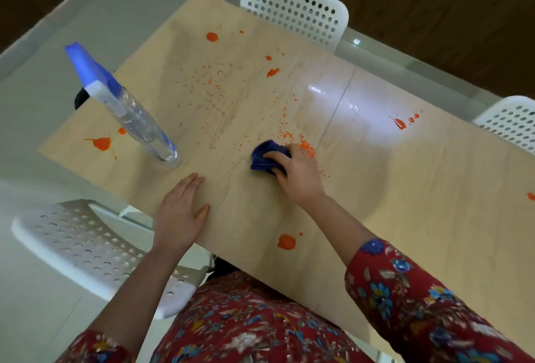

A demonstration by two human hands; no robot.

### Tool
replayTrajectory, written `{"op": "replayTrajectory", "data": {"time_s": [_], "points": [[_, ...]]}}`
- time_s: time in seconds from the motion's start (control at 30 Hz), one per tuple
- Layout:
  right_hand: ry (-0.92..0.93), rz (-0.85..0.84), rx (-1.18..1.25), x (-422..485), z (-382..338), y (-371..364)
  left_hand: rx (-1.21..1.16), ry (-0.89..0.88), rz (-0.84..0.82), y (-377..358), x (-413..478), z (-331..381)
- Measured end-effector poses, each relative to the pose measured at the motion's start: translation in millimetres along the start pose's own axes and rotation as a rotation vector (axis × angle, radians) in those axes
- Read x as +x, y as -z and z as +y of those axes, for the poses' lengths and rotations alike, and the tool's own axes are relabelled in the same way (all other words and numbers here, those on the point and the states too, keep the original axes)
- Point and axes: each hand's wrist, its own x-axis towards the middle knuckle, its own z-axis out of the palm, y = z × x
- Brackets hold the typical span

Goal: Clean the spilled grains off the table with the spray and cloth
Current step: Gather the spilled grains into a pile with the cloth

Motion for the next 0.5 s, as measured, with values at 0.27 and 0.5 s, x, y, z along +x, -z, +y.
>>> {"op": "replayTrajectory", "data": {"time_s": [0.27, 0.5], "points": [[0.233, -0.071, -0.003, 14, -51, -31, -0.024, 0.042, 0.011, 3, 14, -1], [-0.053, 0.03, 0.12, 67, -28, -7, -0.043, -0.094, 0.04, -8, 57, 25]]}}
